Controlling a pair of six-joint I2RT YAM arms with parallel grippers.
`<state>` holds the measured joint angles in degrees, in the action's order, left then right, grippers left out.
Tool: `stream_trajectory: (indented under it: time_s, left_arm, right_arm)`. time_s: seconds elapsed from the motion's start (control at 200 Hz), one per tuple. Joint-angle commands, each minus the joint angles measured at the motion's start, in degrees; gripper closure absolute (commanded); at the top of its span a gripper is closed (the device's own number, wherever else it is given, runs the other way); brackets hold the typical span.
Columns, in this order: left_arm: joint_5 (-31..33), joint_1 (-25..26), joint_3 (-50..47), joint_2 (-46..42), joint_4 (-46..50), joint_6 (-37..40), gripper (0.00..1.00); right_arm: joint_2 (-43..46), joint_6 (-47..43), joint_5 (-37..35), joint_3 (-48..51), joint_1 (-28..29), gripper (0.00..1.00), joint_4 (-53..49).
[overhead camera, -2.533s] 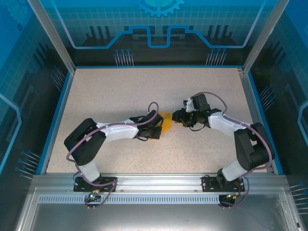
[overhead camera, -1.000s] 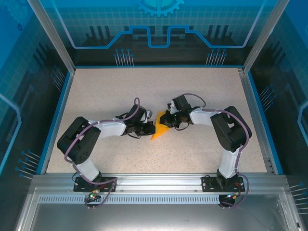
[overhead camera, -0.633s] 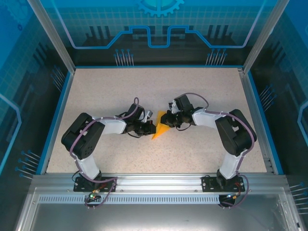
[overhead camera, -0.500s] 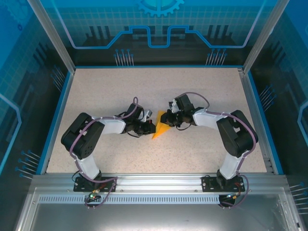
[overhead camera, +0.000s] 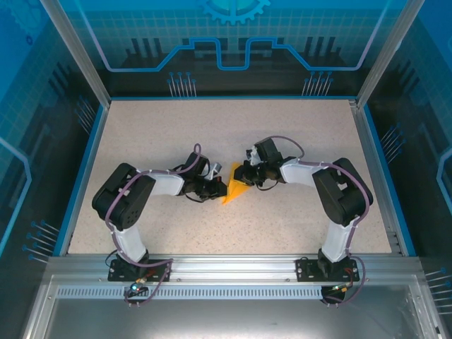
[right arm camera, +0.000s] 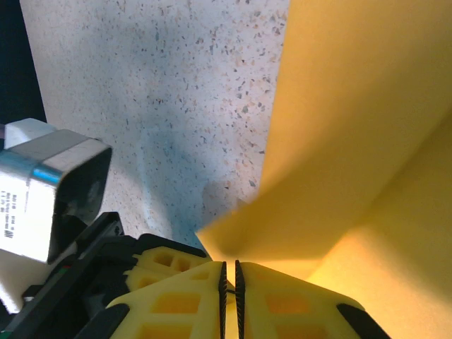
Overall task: Fold a paper plane with a square sheet of paper (pick it up from the middle)
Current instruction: Fourth fold the wing at the center of the table.
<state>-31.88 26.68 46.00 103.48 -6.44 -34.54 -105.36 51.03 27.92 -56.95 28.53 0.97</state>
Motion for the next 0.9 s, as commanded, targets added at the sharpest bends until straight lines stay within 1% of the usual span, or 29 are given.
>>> stream_trajectory:
  time_s: [0.0, 0.1, 0.365, 0.545, 0.72, 0.775, 0.825, 0.895]
  left_arm:
    - [-1.9, -0.9, 0.2, 1.0, 0.4, 0.4, 1.0]
    - [-2.1, -1.0, 0.3, 1.0, 0.2, 0.7, 1.0]
    - [-2.4, -1.0, 0.6, 0.8, 0.2, 0.5, 1.0]
    - [-2.9, -1.0, 1.0, 0.2, 0.0, 0.2, 0.99]
    - [-1.9, -1.0, 0.3, -1.4, -0.1, 0.6, 0.9]
    - [-1.4, -0.9, 0.1, -2.1, 0.0, 0.8, 0.79]
    - [-0.9, -0.7, 0.1, -2.8, 0.2, 1.1, 0.75]
    - [-0.1, -0.5, -0.4, -4.2, 0.6, 1.6, 0.63]
  right_arm:
    - [-0.8, 0.0, 2.5, -2.5, 1.0, 0.84, 0.4]
    - [-2.0, -0.9, 3.4, -4.2, 1.3, 0.84, -0.9]
    - [-4.8, -3.0, -1.3, -7.0, 1.4, 0.85, -8.1]
    - [-1.9, -4.6, -0.7, -6.5, 1.5, 0.86, -8.6]
    - [1.3, -6.7, -1.2, -4.6, 1.5, 0.84, -11.2]
    - [1.5, -6.7, -0.8, -3.8, 1.5, 0.84, -11.1]
    - [1.5, -6.4, -0.9, -3.3, 1.6, 0.83, -11.1]
    - [1.4, -6.3, -0.9, -2.7, 1.6, 0.83, -11.0]
